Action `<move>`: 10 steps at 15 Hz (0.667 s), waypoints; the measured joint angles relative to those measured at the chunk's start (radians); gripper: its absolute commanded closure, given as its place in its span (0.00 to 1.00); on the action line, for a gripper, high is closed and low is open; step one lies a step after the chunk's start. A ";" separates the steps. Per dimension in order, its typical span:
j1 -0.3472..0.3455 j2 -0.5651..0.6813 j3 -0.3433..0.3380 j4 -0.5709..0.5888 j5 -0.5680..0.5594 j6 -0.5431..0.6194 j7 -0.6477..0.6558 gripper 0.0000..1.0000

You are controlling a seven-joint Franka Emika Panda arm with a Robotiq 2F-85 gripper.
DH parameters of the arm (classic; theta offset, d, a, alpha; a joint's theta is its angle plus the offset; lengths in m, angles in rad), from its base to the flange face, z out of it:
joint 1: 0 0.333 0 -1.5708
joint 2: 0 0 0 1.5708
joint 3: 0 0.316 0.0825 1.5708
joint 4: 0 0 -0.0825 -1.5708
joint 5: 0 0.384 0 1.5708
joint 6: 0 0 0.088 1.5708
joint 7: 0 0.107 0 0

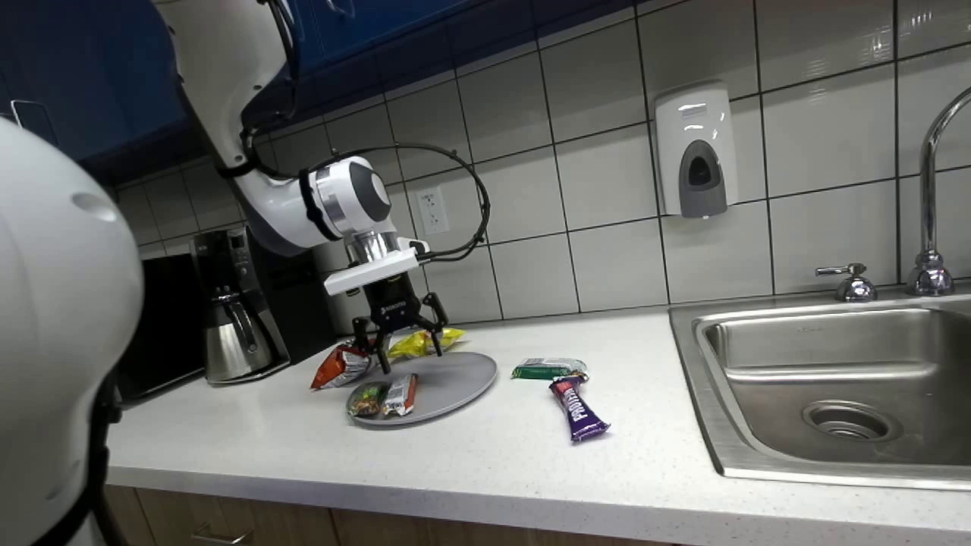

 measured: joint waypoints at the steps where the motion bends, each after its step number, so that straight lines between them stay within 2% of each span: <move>1: -0.005 -0.010 -0.009 -0.002 -0.002 -0.010 0.000 0.00; 10: -0.054 -0.112 -0.065 -0.083 -0.078 -0.061 0.001 0.00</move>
